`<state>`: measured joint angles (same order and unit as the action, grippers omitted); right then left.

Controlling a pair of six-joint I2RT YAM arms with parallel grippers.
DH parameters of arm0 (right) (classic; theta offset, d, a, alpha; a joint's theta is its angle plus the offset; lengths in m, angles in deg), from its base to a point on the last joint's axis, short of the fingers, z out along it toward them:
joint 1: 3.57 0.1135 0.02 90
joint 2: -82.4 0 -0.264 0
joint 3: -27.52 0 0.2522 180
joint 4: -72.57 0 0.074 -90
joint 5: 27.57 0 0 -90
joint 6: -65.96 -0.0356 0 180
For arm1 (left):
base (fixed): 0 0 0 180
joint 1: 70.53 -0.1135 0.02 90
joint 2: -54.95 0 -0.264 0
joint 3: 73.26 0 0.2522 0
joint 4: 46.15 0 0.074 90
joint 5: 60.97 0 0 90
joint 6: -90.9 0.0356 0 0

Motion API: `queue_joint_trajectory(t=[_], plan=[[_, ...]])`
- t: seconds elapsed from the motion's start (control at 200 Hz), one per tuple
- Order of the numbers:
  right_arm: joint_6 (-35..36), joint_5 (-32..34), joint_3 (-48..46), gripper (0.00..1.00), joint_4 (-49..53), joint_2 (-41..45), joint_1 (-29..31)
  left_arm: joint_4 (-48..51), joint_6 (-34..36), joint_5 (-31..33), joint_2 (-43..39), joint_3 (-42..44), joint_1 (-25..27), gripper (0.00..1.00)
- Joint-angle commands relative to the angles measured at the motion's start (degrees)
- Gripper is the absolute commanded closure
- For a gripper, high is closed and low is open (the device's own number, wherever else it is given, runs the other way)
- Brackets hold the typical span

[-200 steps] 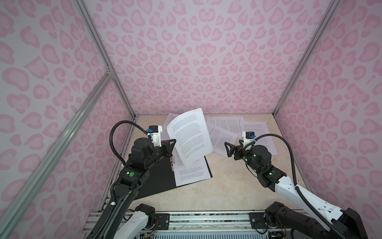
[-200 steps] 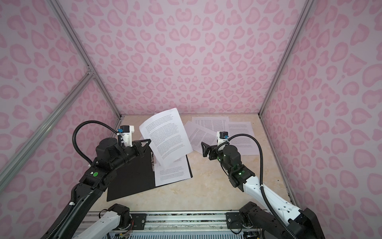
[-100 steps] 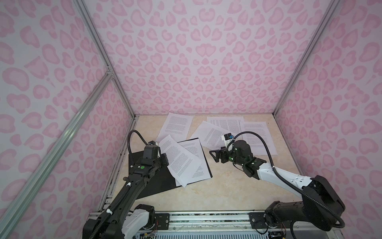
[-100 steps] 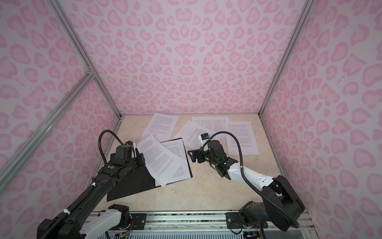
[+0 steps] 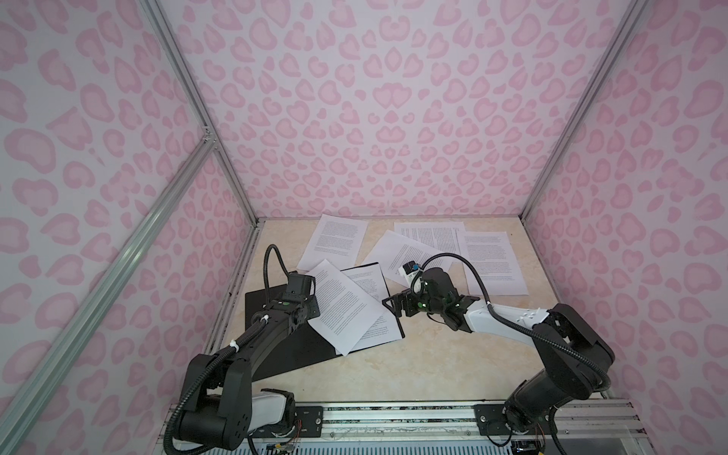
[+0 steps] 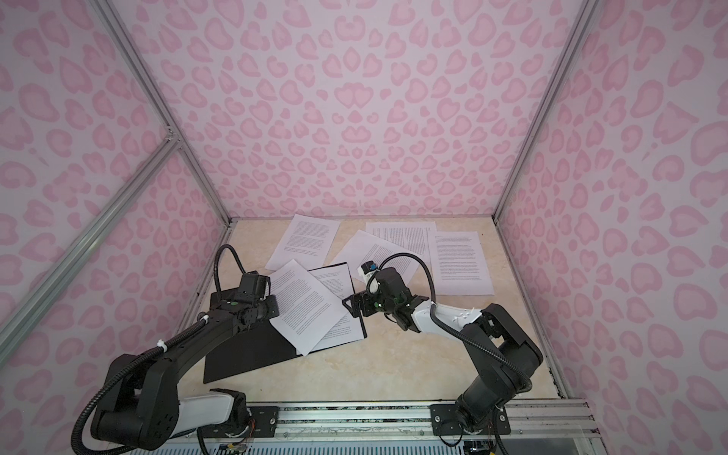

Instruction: Put the files into the folder

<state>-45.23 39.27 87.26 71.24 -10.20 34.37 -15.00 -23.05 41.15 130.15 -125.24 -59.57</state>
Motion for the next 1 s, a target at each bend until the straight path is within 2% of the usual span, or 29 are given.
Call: queue_joint_trajectory(t=[0.0,0.175,0.26,0.43,0.645,0.995], plan=[[0.82,-1.96,0.8,0.05,-0.69,-1.45,0.12,-0.86,1.2,2.64,0.9,-1.32,1.32,0.97],[1.73,-3.08,2.6,0.05,0.33,-3.35,0.78,2.4,2.28,14.23,4.28,-4.8,7.37,0.97],[2.7,-2.39,3.95,0.05,2.37,-3.73,1.65,3.94,2.29,16.36,6.17,-6.36,8.22,0.97],[3.44,-1.69,8.48,0.05,5.89,-5.74,2.32,5.33,3.36,24.73,7.6,-7.85,10.31,0.97],[3.35,-0.9,15.5,0.06,11.44,-10.67,2.23,7.08,5.41,32.53,14.14,-10.51,11.18,0.97],[3.1,-5.71,32.88,0.07,19.47,-23.42,1.89,6.85,7.42,34.27,19.75,-11.36,12.2,0.97]])
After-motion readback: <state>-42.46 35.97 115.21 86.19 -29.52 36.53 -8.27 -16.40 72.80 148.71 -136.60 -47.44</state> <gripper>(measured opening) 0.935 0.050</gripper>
